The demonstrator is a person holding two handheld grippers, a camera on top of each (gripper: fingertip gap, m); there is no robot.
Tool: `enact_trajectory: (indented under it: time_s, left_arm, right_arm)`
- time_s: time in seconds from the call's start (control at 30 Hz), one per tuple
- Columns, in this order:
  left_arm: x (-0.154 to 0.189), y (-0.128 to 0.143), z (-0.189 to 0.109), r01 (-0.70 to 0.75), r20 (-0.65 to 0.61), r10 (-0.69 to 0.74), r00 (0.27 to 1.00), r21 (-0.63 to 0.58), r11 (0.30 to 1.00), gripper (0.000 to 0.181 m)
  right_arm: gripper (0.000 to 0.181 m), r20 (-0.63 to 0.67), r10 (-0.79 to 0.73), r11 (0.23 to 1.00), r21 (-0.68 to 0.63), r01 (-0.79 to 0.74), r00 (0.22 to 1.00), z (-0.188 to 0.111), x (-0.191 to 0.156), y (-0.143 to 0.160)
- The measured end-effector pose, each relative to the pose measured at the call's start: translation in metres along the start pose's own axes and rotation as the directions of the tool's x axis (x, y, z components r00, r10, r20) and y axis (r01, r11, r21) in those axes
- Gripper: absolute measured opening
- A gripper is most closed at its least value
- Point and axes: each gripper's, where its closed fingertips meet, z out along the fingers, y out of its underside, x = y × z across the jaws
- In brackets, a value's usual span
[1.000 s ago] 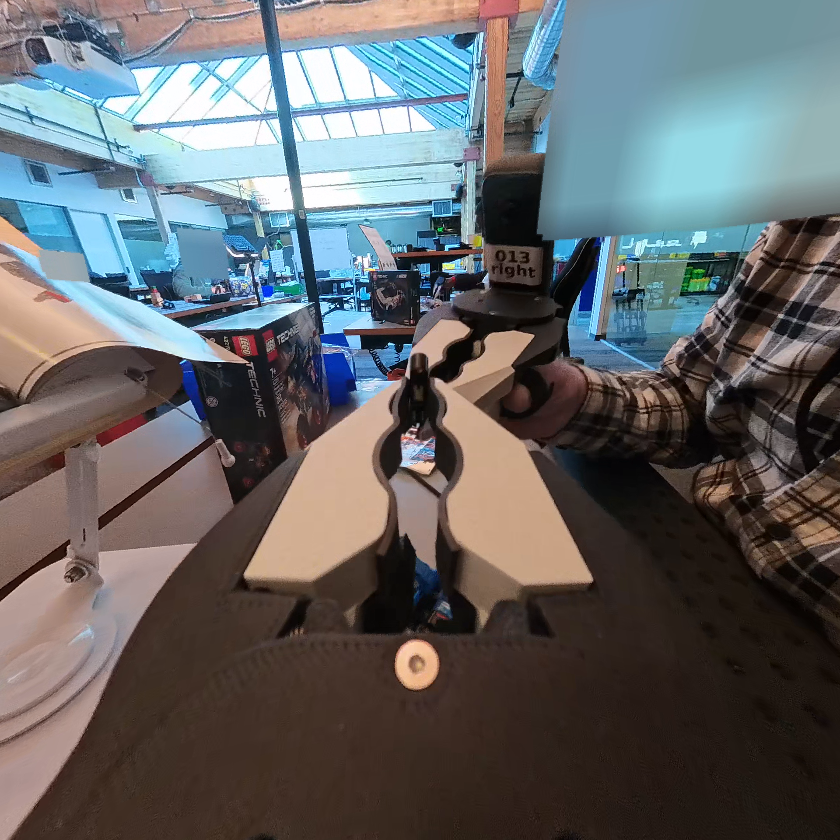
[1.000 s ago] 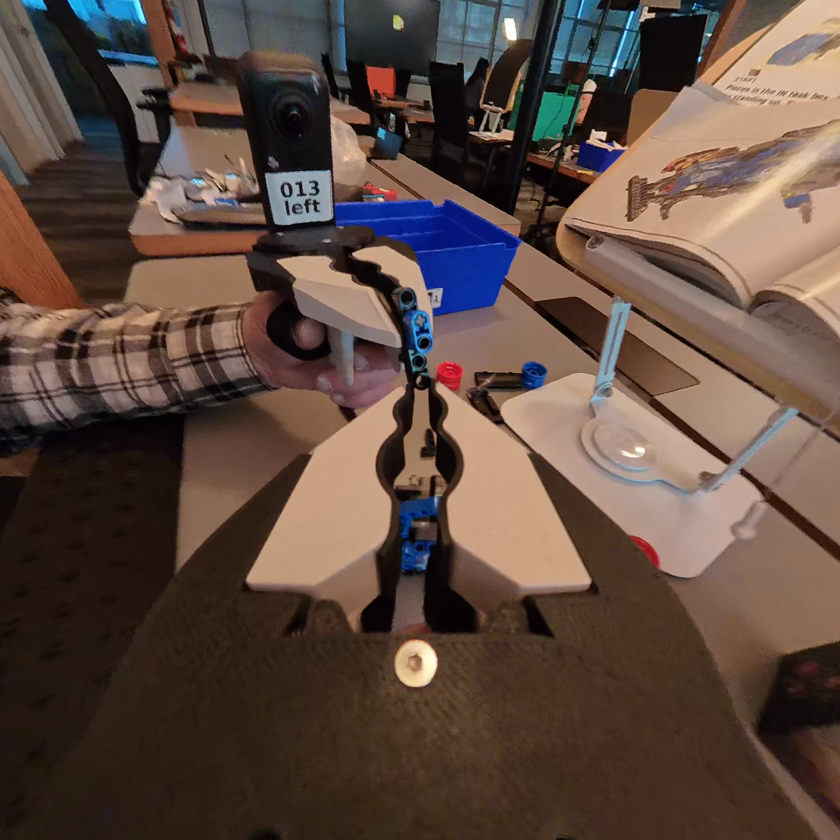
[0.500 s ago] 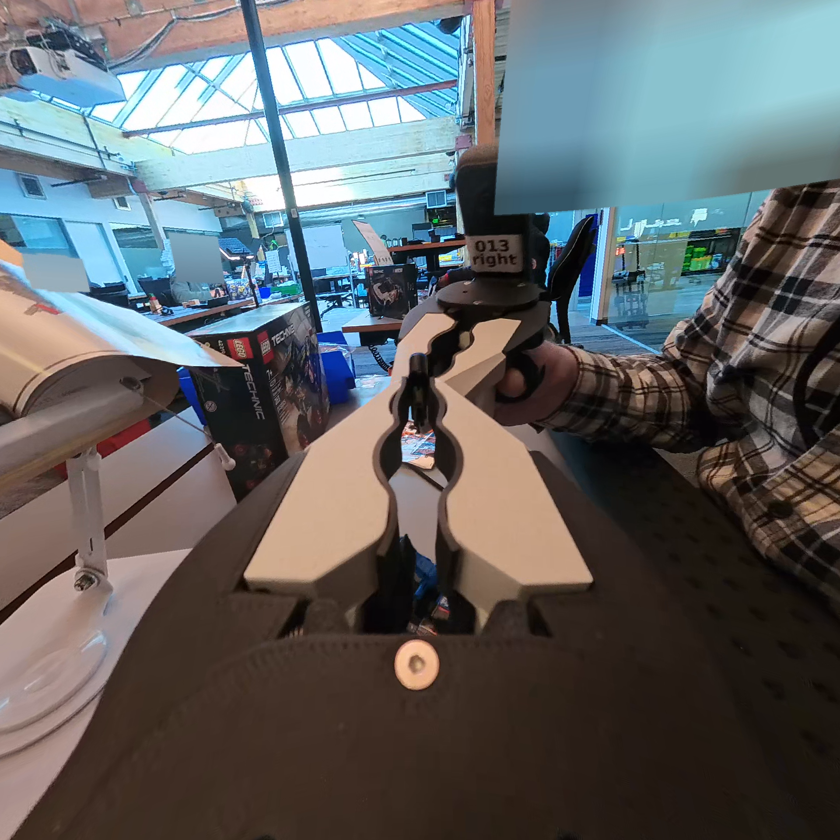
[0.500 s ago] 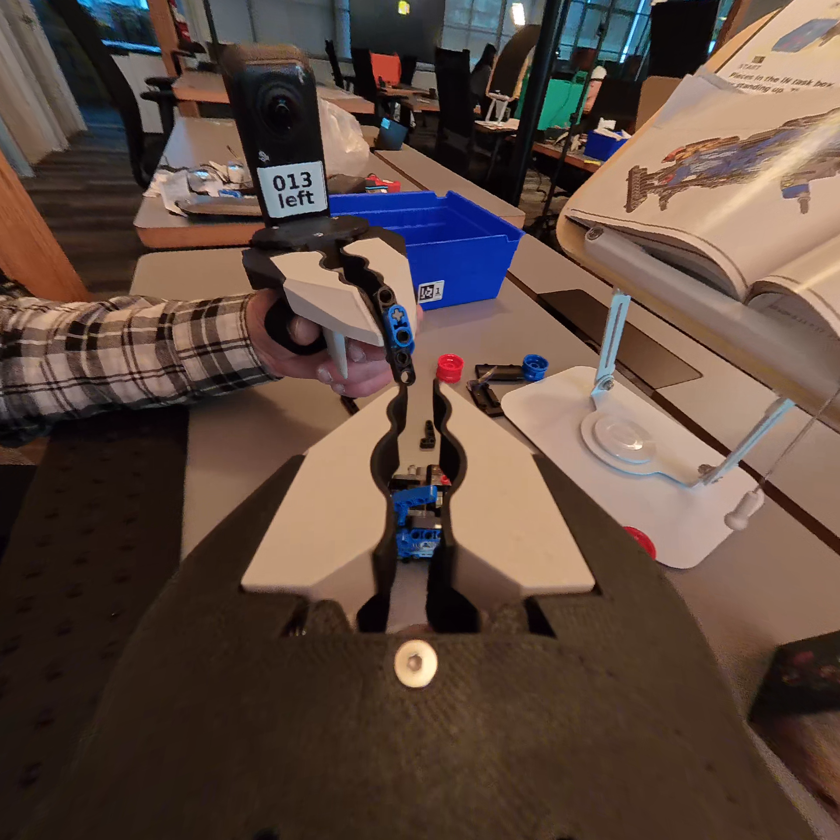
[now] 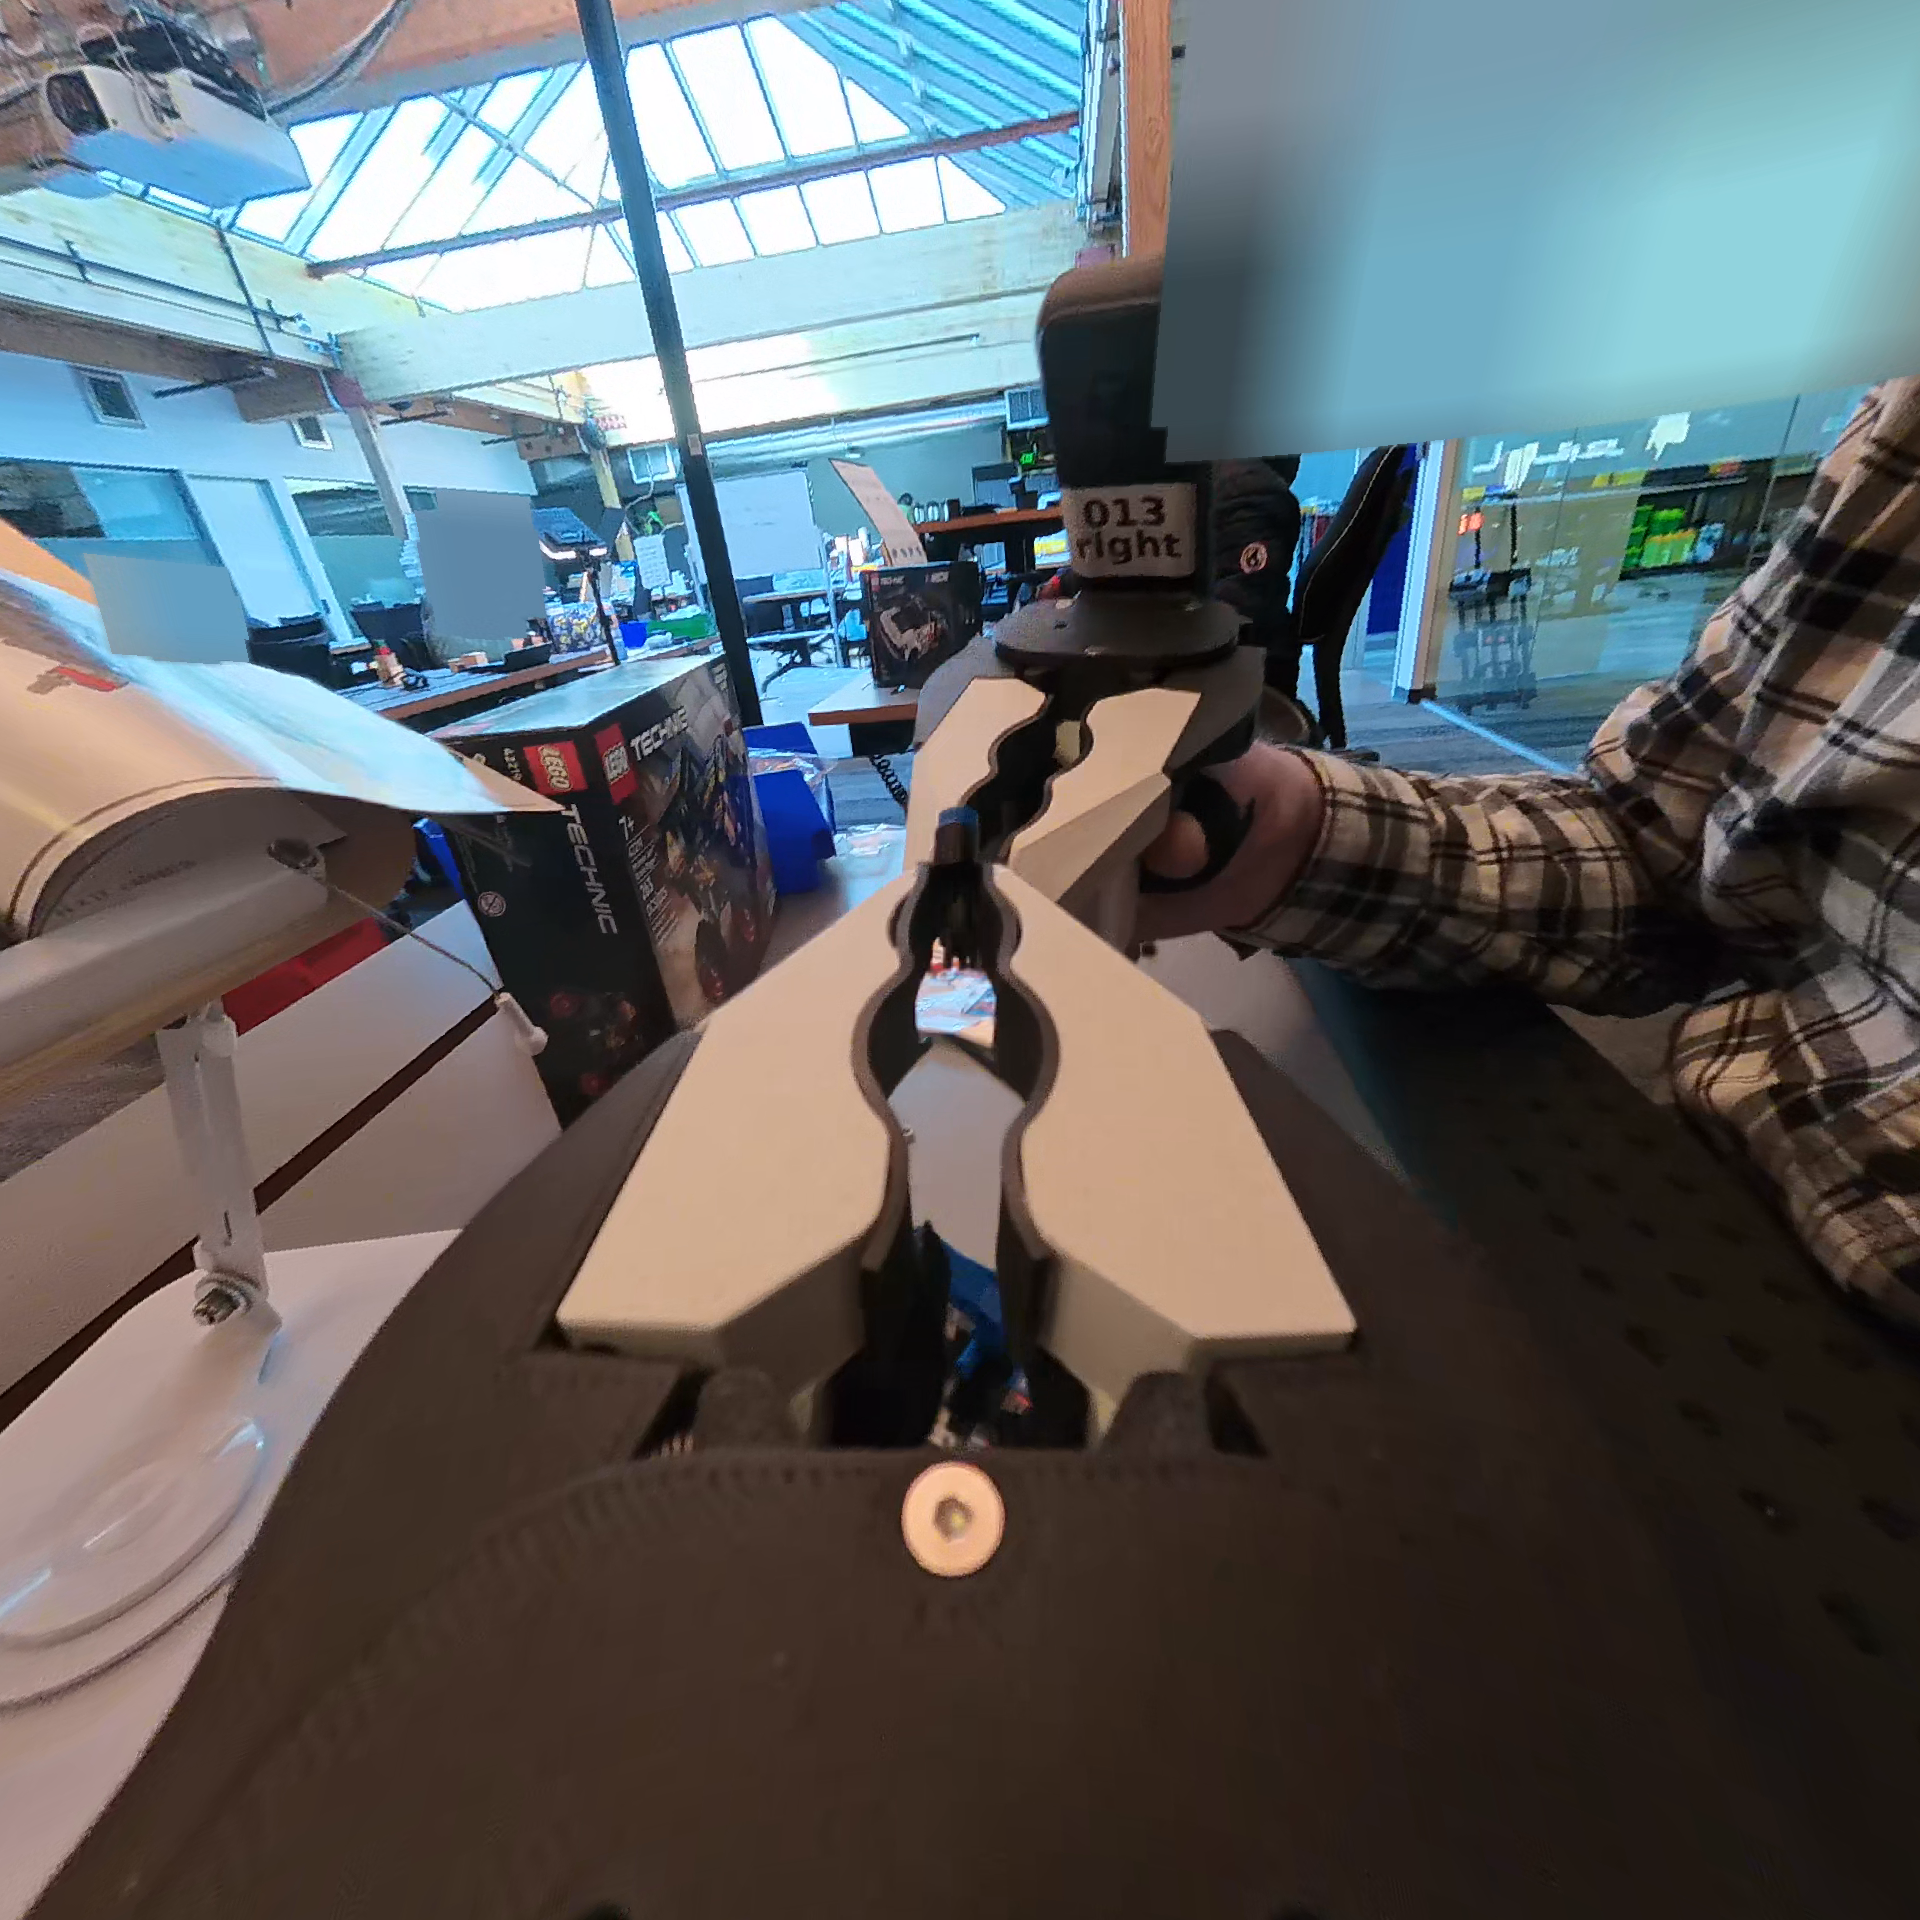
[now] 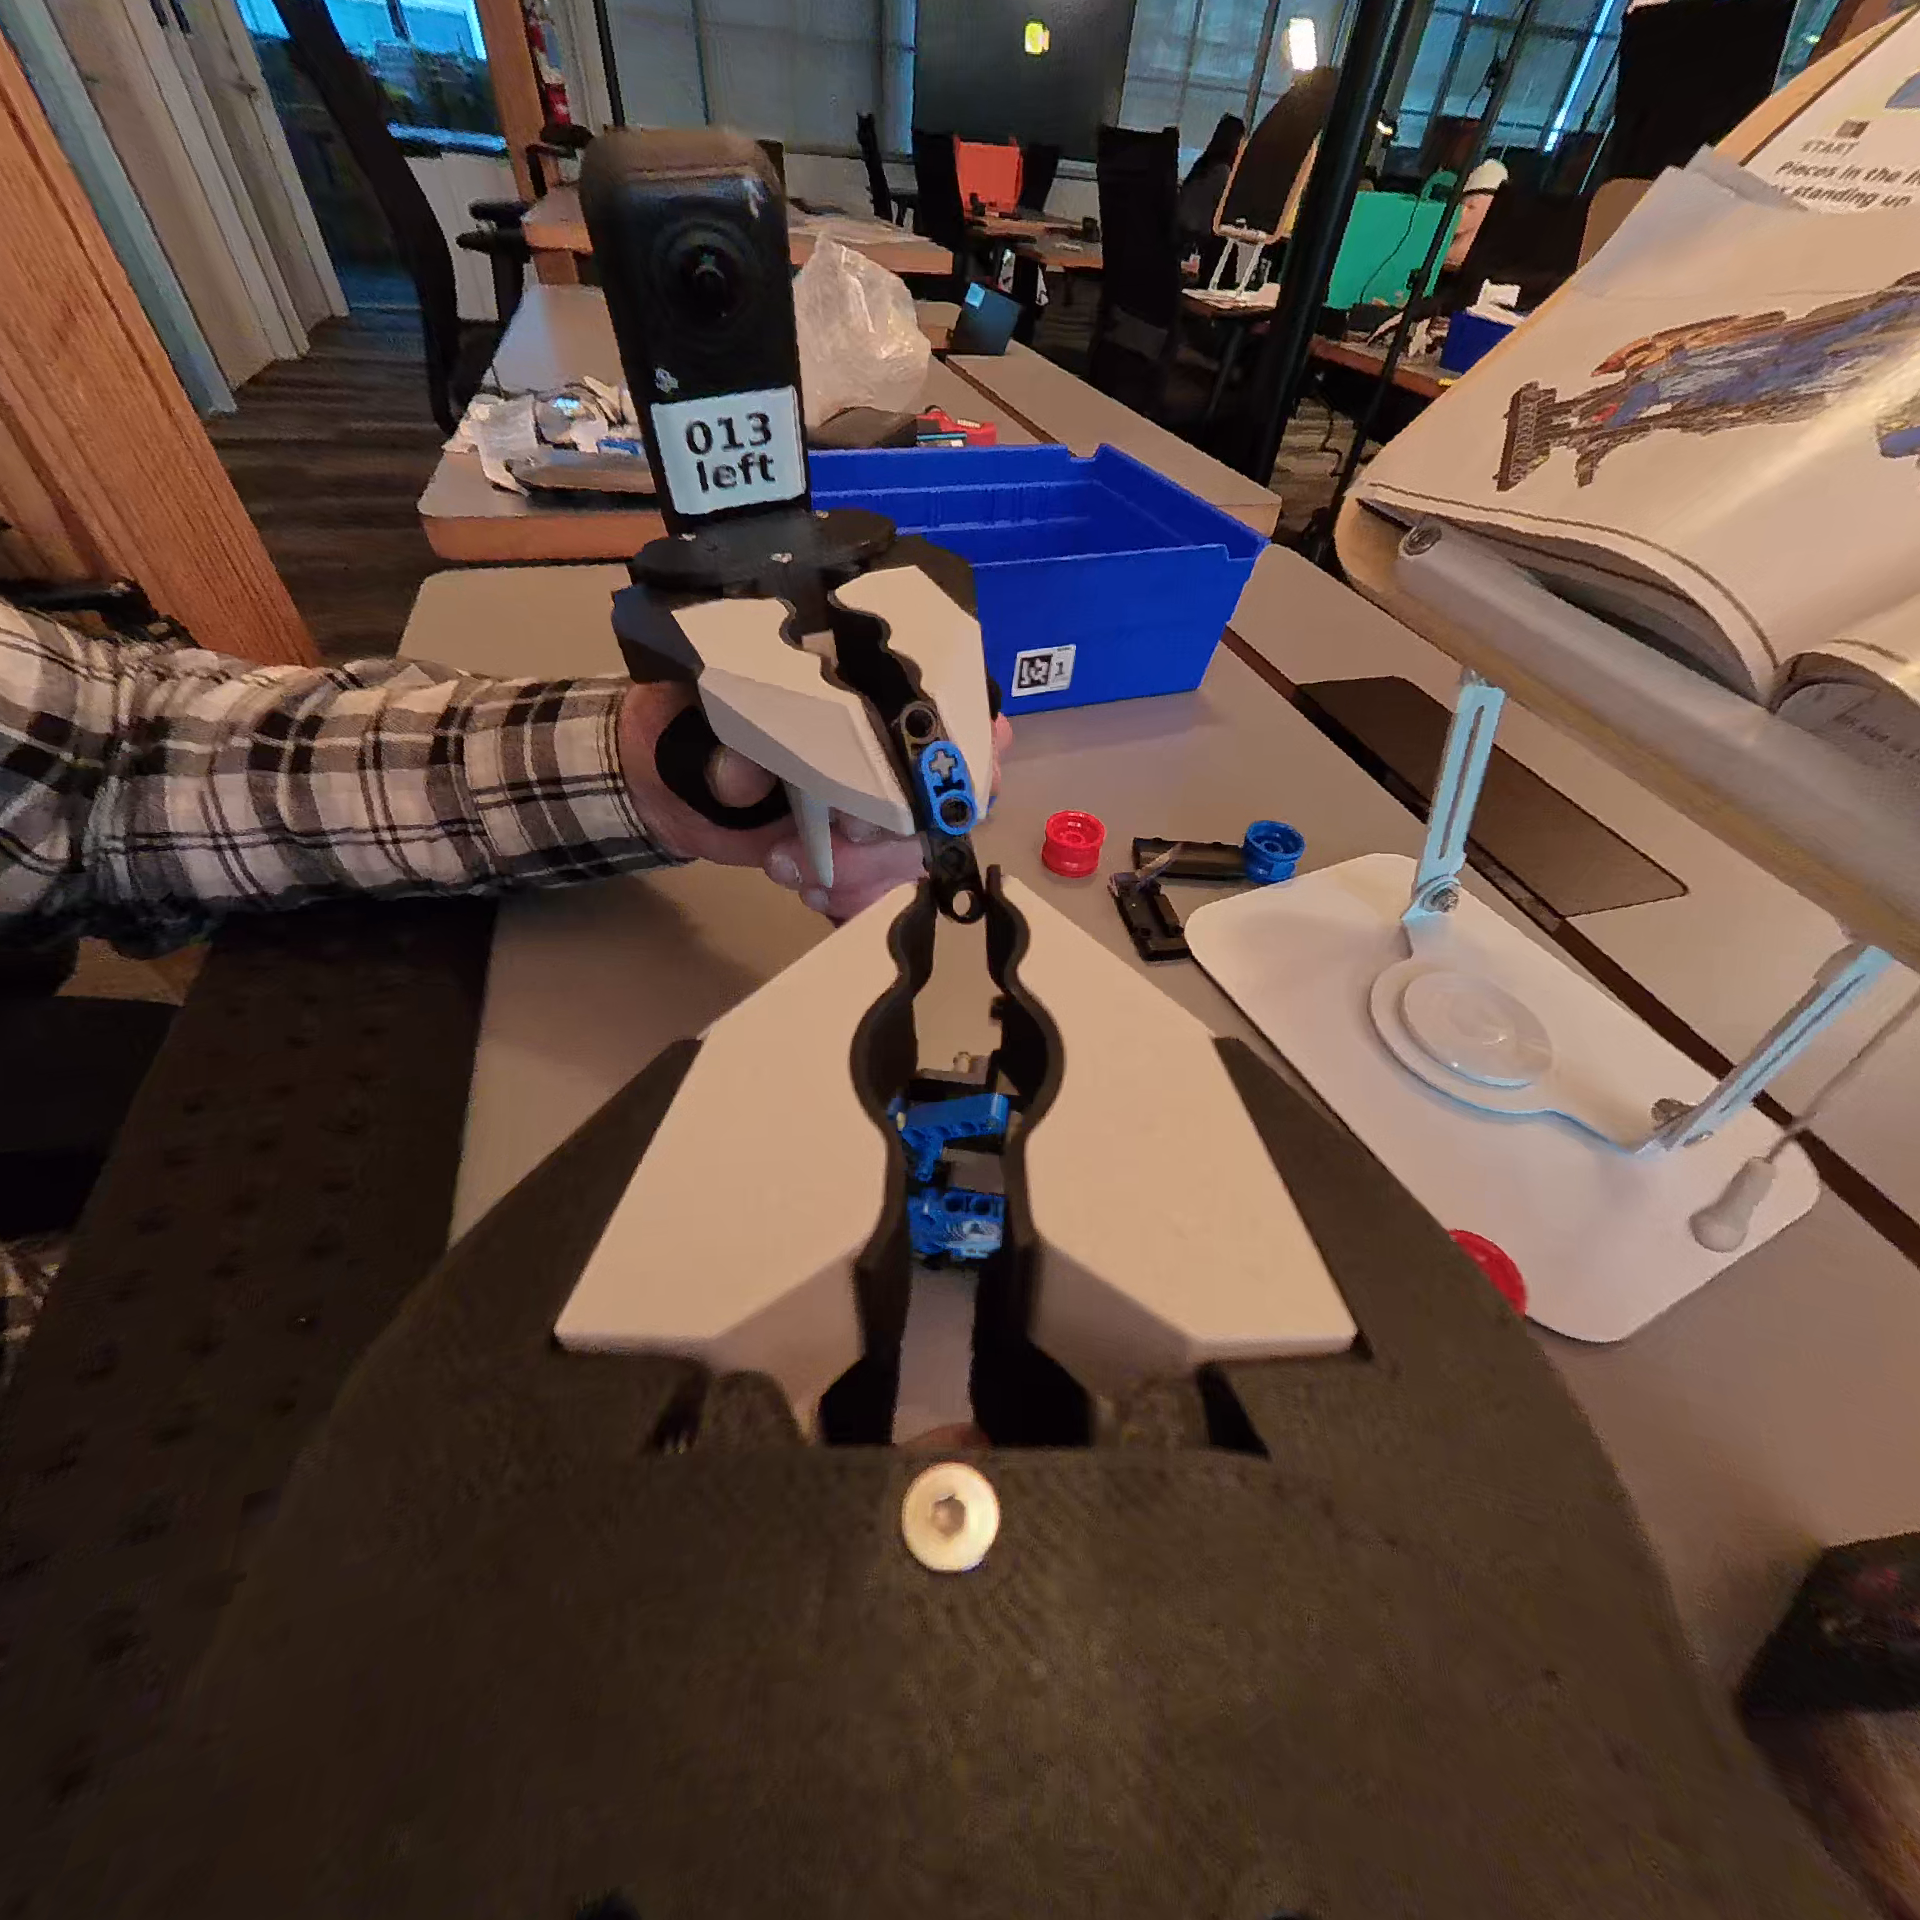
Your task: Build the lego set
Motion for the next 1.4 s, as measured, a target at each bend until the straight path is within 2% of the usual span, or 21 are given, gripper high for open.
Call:
enact_trajectory:
  time_s: [0.2, 0.33, 0.6, 0.77, 0.97, 1.1, 1.2, 1.27, 1.4]
  left_arm:
    - [-0.005, 0.011, -0.001, -0.038, 0.03, 0.04, 0.999, -0.071, 0.997, 0.008]
    - [-0.01, 0.019, -0.002, -0.114, 0.071, 0.125, 0.99, -0.143, 0.983, 0.016]
    - [-0.012, 0.029, 0.003, -0.254, 0.1, 0.285, 0.953, -0.245, 0.936, 0.008]
    - [-0.015, 0.033, 0.006, -0.408, 0.117, 0.47, 0.875, -0.347, 0.845, 0.007]
    - [-0.024, 0.033, 0.009, -0.55, 0.14, 0.667, 0.732, -0.457, 0.699, 0.006]
    - [-0.031, 0.027, 0.011, -0.636, 0.144, 0.805, 0.576, -0.539, 0.552, 0.006]
    - [-0.033, 0.024, 0.013, -0.672, 0.128, 0.867, 0.481, -0.581, 0.459, 0.005]
    - [-0.033, 0.026, 0.015, -0.687, 0.102, 0.888, 0.448, -0.596, 0.416, 0.006]
    - [-0.032, 0.026, 0.02, -0.701, 0.083, 0.909, 0.409, -0.608, 0.372, 0.006]
  right_arm:
    - [0.007, -0.072, -0.119, 0.99, -0.078, 0.114, 0.99, 0.001, 0.009, 0.012]
    - [0.006, -0.142, -0.223, 0.968, -0.148, 0.202, 0.964, -0.002, 0.019, 0.019]
    - [0.006, -0.199, -0.431, 0.888, -0.267, 0.375, 0.88, 0.001, 0.022, 0.028]
    - [0.007, -0.225, -0.432, 0.889, -0.268, 0.37, 0.874, 0.0, 0.028, 0.028]
    - [0.012, -0.231, -0.348, 0.931, -0.203, 0.305, 0.909, -0.005, 0.028, 0.022]
    - [0.015, -0.143, -0.124, 0.989, -0.095, 0.112, 0.982, -0.005, 0.02, 0.018]
    - [0.019, -0.086, 0.042, 0.998, -0.051, -0.047, 0.995, -0.005, 0.02, 0.018]
    - [0.019, -0.047, 0.127, 0.992, -0.016, -0.128, 0.991, -0.004, 0.019, 0.017]
    - [0.02, -0.007, 0.229, 0.973, 0.032, -0.228, 0.974, -0.006, 0.021, 0.014]
